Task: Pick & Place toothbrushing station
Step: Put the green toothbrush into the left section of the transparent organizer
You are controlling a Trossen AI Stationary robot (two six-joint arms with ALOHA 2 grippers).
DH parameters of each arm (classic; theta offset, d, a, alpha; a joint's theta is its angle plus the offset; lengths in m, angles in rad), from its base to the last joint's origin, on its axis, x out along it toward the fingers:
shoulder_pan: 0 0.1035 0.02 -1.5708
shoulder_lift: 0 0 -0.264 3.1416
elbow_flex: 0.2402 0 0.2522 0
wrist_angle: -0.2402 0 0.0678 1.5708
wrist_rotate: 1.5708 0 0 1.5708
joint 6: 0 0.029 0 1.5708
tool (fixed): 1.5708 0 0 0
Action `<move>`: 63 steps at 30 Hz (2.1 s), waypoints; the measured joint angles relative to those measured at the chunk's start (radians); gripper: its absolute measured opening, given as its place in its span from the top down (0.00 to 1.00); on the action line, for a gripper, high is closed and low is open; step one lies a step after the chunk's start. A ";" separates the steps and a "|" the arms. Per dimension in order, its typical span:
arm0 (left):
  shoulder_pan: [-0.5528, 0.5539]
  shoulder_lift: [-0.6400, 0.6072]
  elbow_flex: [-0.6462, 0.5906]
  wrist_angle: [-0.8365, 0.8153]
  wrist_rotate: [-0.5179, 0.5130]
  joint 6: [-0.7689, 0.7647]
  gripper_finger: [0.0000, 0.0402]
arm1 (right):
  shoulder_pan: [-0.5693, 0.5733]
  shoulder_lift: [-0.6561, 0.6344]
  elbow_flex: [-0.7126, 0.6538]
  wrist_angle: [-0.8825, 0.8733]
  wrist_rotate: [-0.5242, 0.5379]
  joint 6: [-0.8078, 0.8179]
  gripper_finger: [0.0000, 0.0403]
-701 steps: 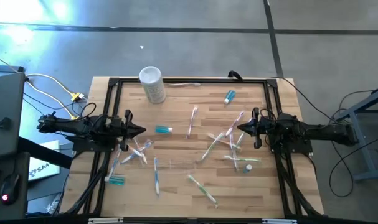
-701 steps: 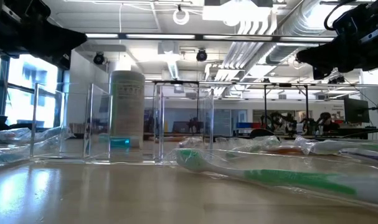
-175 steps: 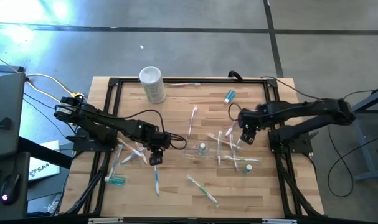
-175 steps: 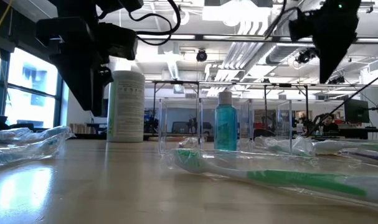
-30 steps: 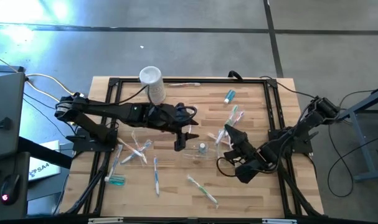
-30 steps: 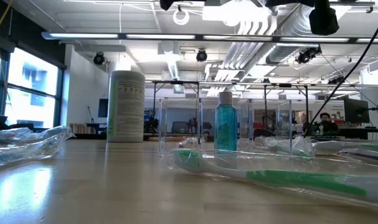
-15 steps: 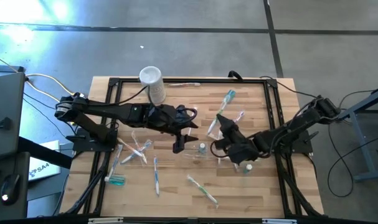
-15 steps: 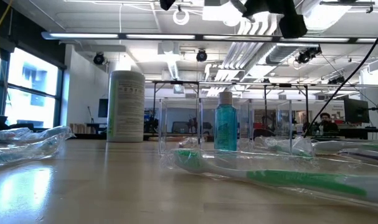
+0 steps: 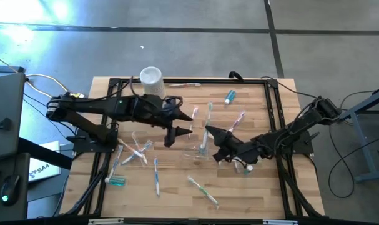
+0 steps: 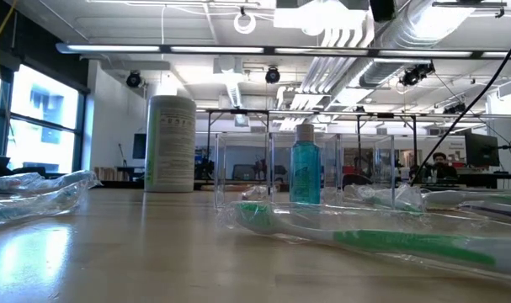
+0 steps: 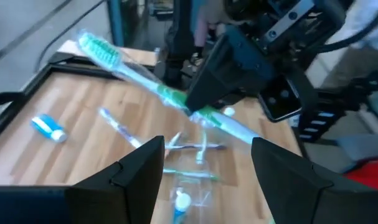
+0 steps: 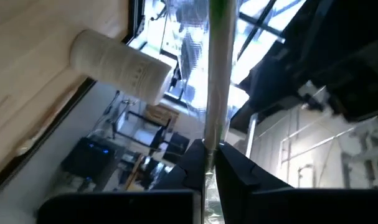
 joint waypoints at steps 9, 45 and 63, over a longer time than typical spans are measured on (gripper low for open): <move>0.048 0.026 -0.001 0.049 0.091 -0.057 0.42 | 0.033 0.000 0.000 0.055 -0.138 -0.096 0.97; 0.087 0.113 -0.002 0.243 0.174 -0.020 0.42 | 0.008 0.006 0.000 0.136 -0.203 -0.147 0.95; 0.087 0.151 -0.001 0.277 0.154 -0.015 0.44 | 0.008 0.006 -0.002 0.124 -0.190 -0.117 0.94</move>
